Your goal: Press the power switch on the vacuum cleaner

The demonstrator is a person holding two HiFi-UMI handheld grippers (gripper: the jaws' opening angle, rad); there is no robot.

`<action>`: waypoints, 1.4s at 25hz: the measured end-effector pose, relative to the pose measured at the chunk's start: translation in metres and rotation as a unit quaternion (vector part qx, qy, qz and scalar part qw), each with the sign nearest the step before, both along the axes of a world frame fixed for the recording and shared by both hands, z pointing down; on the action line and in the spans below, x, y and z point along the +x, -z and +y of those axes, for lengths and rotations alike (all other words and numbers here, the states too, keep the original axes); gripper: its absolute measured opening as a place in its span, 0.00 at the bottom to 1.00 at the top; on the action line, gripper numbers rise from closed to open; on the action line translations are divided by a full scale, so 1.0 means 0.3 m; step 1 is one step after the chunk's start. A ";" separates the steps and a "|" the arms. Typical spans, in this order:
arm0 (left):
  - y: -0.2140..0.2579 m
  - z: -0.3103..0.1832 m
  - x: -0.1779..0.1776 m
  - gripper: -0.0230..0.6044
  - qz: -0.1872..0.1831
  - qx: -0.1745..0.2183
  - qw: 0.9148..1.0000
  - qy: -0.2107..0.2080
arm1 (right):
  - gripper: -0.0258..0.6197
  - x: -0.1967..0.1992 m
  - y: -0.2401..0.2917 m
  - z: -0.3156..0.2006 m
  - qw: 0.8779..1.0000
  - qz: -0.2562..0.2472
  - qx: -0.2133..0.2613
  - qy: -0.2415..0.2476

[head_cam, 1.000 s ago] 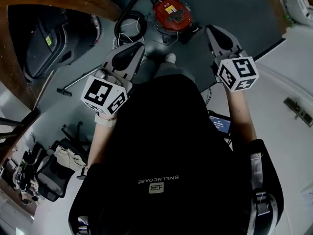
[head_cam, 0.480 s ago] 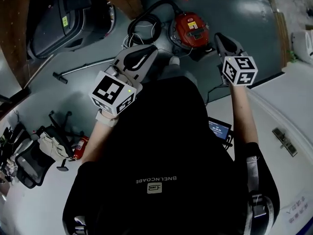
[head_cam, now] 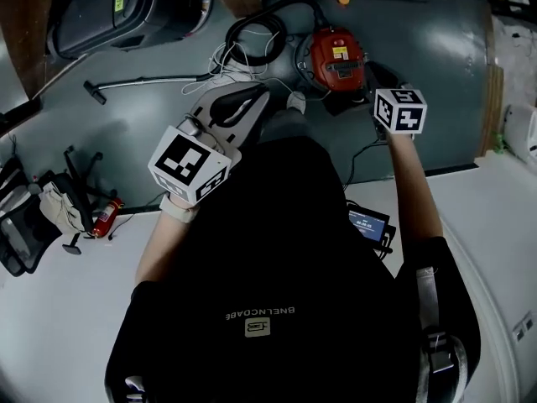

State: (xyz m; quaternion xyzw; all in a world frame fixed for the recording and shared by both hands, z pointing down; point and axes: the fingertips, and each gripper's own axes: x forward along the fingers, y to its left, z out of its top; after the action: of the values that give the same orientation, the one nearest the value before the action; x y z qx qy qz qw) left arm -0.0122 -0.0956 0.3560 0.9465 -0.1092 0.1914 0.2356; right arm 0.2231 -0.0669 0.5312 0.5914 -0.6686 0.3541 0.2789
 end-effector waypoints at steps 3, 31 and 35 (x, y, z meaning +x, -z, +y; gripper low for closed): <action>-0.034 0.003 0.031 0.06 -0.014 -0.005 1.000 0.021 | 0.09 0.053 -0.107 -0.030 1.000 0.000 -0.021 0.021; -0.384 0.085 0.033 0.06 -0.063 -0.051 0.986 0.146 | 0.09 0.243 -1.064 -0.189 0.978 0.047 -0.180 0.097; -0.427 0.096 0.021 0.06 -0.070 -0.060 0.984 0.155 | 0.09 0.255 -1.162 -0.189 0.976 0.045 -0.195 0.087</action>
State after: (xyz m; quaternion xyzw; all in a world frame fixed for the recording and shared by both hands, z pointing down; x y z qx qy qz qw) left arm -0.0058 -0.0668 0.4842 0.8867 -0.2590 0.2245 0.3104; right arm 0.2997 -0.1236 0.8797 0.4805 -0.6224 0.4251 0.4483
